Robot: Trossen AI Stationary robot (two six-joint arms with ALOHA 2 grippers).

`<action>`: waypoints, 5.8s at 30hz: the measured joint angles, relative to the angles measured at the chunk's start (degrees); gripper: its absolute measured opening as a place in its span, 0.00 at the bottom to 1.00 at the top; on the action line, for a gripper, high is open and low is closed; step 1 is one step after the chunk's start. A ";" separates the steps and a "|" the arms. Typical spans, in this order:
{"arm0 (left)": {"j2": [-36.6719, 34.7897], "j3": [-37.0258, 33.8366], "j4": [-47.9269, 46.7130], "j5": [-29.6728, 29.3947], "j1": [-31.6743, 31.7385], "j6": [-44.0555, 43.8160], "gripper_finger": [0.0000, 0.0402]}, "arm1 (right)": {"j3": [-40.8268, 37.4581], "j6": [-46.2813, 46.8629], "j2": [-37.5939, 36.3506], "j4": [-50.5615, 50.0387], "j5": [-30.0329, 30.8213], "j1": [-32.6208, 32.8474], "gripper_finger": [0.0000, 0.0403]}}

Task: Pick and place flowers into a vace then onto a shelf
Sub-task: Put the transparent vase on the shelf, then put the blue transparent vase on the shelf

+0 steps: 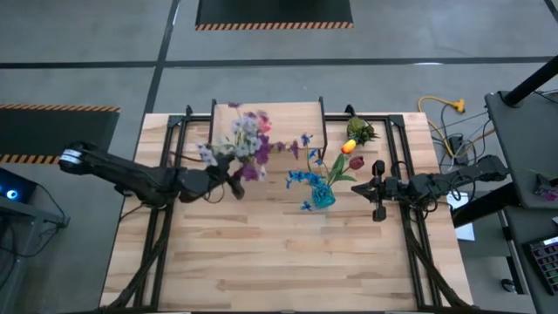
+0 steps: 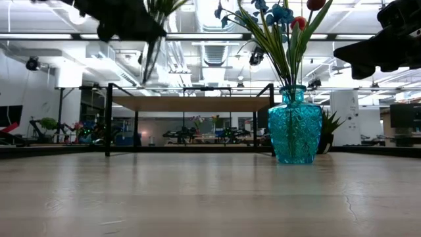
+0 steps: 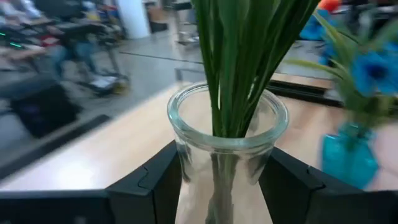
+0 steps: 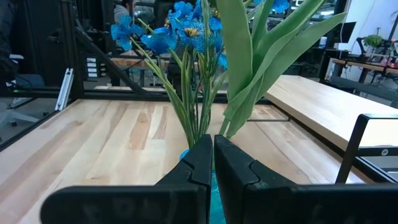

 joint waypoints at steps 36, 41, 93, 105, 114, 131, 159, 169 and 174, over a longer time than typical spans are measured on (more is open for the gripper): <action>-2.72 1.42 -1.20 9.96 31.40 -2.74 0.42 | 0.00 -0.24 0.00 -0.02 0.00 0.00 0.02; -2.72 -0.48 -0.04 9.81 33.19 -2.87 0.42 | 0.00 -0.23 0.00 -0.05 0.00 0.01 0.02; -16.79 -1.73 -11.13 15.70 32.43 -1.39 0.67 | 0.00 0.00 0.00 -0.11 0.00 0.00 0.02; -26.58 -12.05 -11.13 23.55 23.35 -3.62 0.62 | 0.00 1.31 0.00 -0.92 0.00 0.02 0.02; -29.93 -30.68 21.85 34.26 14.97 6.08 0.38 | 0.00 1.31 0.00 -0.87 0.00 0.00 0.02; -31.09 -34.66 25.29 47.35 14.83 10.98 0.00 | 0.00 1.12 0.00 -0.46 0.02 0.02 0.02; -54.65 -37.44 3.76 47.02 14.83 8.54 0.00 | 0.00 5.94 2.87 -0.44 -7.06 0.15 0.34; -54.49 -37.44 3.35 47.02 14.83 7.14 0.00 | 0.04 7.65 16.03 10.36 -5.70 0.13 0.72; -54.45 -37.44 2.97 47.02 14.83 7.16 0.00 | 0.02 9.10 22.20 10.89 -0.24 0.10 0.82</action>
